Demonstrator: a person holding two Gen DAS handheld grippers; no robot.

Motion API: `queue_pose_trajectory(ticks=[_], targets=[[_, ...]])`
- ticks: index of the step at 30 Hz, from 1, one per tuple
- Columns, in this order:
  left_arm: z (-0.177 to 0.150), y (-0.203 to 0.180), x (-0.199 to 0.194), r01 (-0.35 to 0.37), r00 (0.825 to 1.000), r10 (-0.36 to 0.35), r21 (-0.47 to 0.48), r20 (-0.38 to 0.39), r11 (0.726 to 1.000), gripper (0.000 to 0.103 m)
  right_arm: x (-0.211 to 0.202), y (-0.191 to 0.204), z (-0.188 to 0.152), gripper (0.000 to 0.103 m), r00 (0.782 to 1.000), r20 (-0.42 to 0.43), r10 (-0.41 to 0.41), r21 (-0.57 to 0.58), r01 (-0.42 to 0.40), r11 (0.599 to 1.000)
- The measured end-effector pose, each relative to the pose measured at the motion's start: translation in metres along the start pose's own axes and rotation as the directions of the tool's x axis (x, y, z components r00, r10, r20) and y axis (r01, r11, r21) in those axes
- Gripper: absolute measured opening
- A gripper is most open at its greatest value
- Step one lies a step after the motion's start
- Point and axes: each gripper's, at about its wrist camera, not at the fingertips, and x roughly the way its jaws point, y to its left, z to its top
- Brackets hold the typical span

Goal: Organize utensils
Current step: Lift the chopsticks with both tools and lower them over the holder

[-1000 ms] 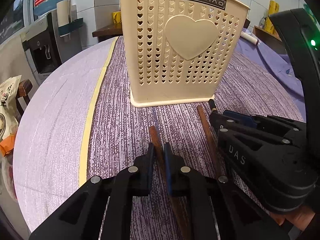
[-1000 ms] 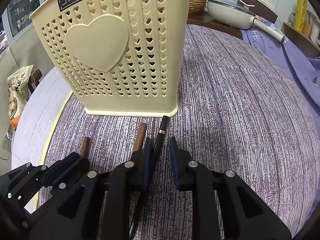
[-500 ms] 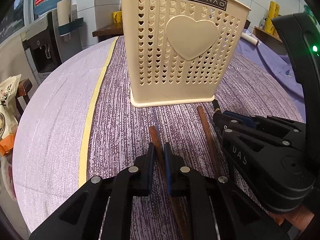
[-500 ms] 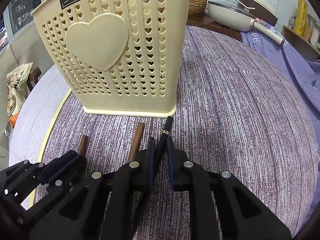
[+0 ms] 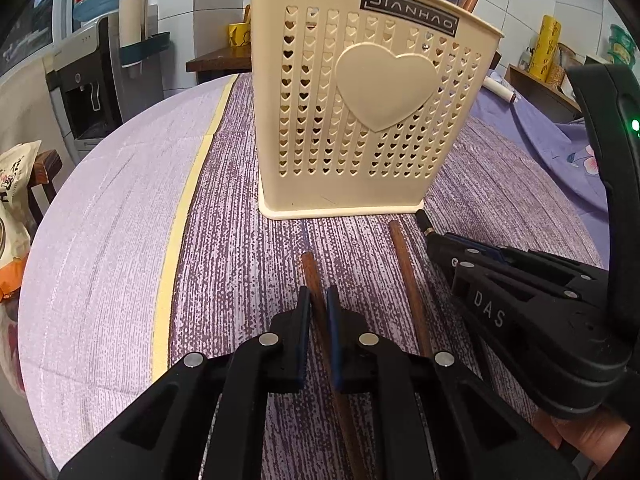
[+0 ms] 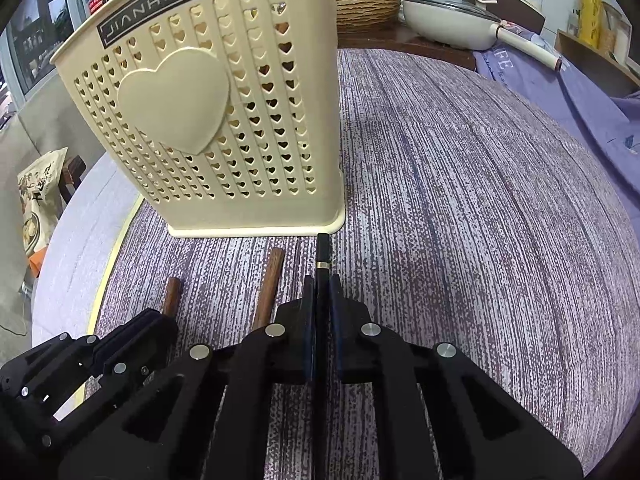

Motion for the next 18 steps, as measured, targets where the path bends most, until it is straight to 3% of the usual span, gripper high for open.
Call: queue_pose_trajectory(ticks=[8, 18], targets=[[0.008, 0.003, -0.021, 0.034, 0.998, -0.033, -0.014, 0.046, 0.999, 0.008, -0.022, -0.006, 0.001, 0.008, 0.995, 0.043, 0.094, 0.033, -0.095, 0.995], [0.021, 0.006, -0.062, 0.074, 0.987, -0.069, -0.030, 0.148, 0.997, 0.007, -0.073, -0.017, 0.010, 0.008, 0.964, 0.172, 0.204, 0.026, -0.211, 0.977]])
